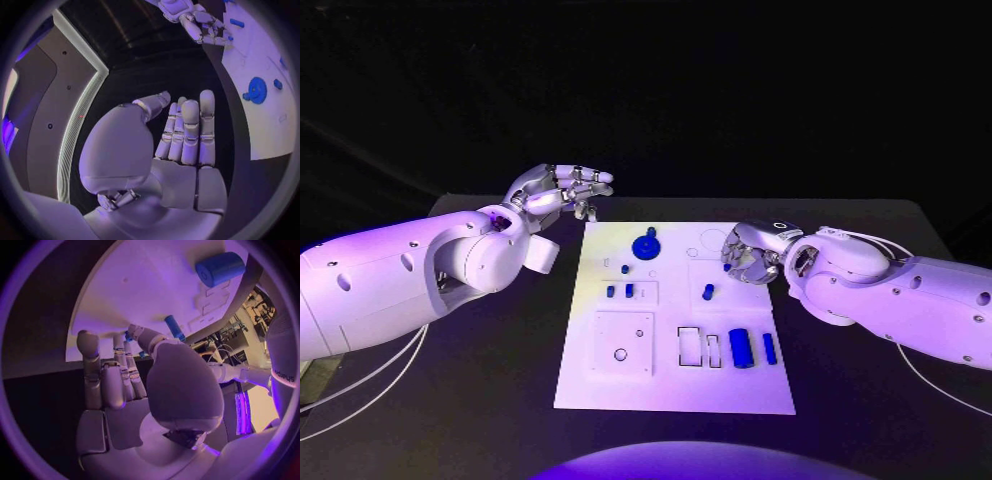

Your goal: Assemble the parts on the task board

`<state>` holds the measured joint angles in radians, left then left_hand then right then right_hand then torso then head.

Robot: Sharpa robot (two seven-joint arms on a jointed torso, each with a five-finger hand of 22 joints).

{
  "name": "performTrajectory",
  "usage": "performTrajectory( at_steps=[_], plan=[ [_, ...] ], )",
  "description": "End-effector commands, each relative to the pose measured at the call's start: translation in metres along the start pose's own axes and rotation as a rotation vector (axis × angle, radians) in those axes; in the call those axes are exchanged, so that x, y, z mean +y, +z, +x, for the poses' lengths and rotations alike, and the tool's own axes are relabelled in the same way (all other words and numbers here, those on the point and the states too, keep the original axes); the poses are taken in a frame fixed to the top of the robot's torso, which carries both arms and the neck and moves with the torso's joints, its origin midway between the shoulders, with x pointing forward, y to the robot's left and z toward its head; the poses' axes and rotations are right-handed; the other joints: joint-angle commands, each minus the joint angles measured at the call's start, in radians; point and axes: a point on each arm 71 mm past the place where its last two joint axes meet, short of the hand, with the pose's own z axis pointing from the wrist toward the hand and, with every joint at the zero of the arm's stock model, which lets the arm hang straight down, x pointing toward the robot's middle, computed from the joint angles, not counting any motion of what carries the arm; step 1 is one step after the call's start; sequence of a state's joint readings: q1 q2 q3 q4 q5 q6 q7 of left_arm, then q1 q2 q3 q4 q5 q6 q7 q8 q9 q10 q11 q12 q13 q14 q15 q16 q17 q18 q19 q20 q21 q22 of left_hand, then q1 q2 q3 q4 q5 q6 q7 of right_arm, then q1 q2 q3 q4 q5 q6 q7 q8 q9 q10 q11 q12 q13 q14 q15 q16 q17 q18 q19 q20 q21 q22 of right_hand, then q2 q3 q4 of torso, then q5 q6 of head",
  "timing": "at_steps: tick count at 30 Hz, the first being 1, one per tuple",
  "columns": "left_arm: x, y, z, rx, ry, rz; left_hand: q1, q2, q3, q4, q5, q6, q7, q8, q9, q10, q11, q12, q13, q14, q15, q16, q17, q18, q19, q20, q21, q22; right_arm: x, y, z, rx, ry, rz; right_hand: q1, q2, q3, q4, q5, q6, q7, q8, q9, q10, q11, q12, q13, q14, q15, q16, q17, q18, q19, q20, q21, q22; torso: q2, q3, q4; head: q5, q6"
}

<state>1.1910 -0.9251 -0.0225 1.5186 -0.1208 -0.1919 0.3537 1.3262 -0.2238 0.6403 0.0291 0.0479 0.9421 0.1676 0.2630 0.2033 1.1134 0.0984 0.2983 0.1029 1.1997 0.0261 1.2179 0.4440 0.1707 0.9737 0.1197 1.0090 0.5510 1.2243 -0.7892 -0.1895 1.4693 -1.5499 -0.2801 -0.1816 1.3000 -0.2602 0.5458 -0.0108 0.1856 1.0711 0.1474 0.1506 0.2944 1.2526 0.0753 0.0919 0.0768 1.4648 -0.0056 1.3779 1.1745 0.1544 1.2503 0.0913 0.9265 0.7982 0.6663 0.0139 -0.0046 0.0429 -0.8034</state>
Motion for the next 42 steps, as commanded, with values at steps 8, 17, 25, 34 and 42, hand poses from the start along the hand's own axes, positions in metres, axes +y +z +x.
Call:
performTrajectory(
  at_steps=[8,17,25,34,42],
  plan=[
    [-0.002,0.000,0.002,0.010,-0.022,0.015,0.004,0.009,-0.006,0.001,0.003,-0.003,0.007,0.002,0.001,-0.001,0.003,0.000,0.001,-0.009,-0.001,-0.006,-0.007,0.014,-0.001,0.002,-0.006,-0.002,0.006,0.005,0.011,0.040,-0.013,-0.008,0.011,0.022,0.031,0.005,0.000,0.018,-0.005,0.012,0.007,0.020,-0.004,0.001,0.002,0.046,0.000,0.014,0.003,-0.006,0.005,-0.003,0.015,0.016,0.001,0.0003,0.0009,0.001,-0.005],
    [-0.002,-0.001,0.002,0.012,-0.023,0.009,0.004,0.009,-0.006,0.001,0.003,-0.004,0.007,0.001,0.001,-0.002,0.003,0.000,0.001,-0.009,-0.001,-0.006,-0.006,0.014,-0.001,0.002,-0.007,-0.002,0.008,0.007,0.019,0.072,-0.009,-0.008,0.016,0.036,0.052,0.007,0.000,0.034,-0.012,0.023,0.016,0.038,-0.011,0.008,0.006,0.044,-0.006,0.020,0.003,-0.007,0.002,-0.007,0.030,0.036,-0.001,-0.0001,-0.0006,0.004,-0.011],
    [-0.001,-0.001,0.002,0.014,-0.024,0.004,0.005,0.009,-0.007,0.000,0.003,-0.005,0.008,0.001,0.000,-0.003,0.004,-0.001,0.001,-0.009,0.000,-0.006,-0.005,0.014,0.000,0.002,-0.008,-0.003,0.010,0.006,0.022,0.081,-0.023,-0.005,0.066,0.069,0.093,-0.030,0.001,0.062,-0.020,0.045,0.036,0.065,-0.022,0.018,0.016,0.048,-0.017,0.038,0.023,-0.011,0.008,-0.019,0.071,0.083,-0.001,0.0001,-0.0007,0.002,-0.013],
    [-0.001,-0.001,0.002,0.015,-0.024,-0.001,0.008,0.010,-0.007,-0.002,0.003,-0.007,0.008,0.000,0.000,-0.005,0.004,-0.001,0.001,-0.009,0.000,-0.007,-0.005,0.014,0.001,0.003,-0.009,-0.005,0.010,0.004,0.018,0.014,-0.030,0.009,0.066,0.084,0.146,-0.056,0.002,0.077,-0.027,0.060,0.060,0.095,-0.030,0.024,0.032,0.042,-0.026,0.036,0.004,-0.015,0.002,-0.025,0.117,0.134,-0.002,0.0005,0.0001,0.001,-0.014],
    [-0.001,-0.001,0.002,0.015,-0.024,-0.004,0.010,0.011,-0.008,-0.003,0.003,-0.009,0.009,0.000,0.000,-0.007,0.005,-0.002,0.001,-0.009,0.000,-0.007,-0.005,0.014,0.002,0.003,-0.011,-0.006,0.009,0.002,0.016,-0.012,-0.030,0.024,0.062,0.083,0.158,-0.061,0.002,0.077,-0.029,0.062,0.066,0.099,-0.031,0.023,0.035,0.042,-0.027,0.038,0.004,-0.015,-0.001,-0.026,0.124,0.142,-0.001,0.0001,-0.0005,0.002,-0.016]
  ],
)
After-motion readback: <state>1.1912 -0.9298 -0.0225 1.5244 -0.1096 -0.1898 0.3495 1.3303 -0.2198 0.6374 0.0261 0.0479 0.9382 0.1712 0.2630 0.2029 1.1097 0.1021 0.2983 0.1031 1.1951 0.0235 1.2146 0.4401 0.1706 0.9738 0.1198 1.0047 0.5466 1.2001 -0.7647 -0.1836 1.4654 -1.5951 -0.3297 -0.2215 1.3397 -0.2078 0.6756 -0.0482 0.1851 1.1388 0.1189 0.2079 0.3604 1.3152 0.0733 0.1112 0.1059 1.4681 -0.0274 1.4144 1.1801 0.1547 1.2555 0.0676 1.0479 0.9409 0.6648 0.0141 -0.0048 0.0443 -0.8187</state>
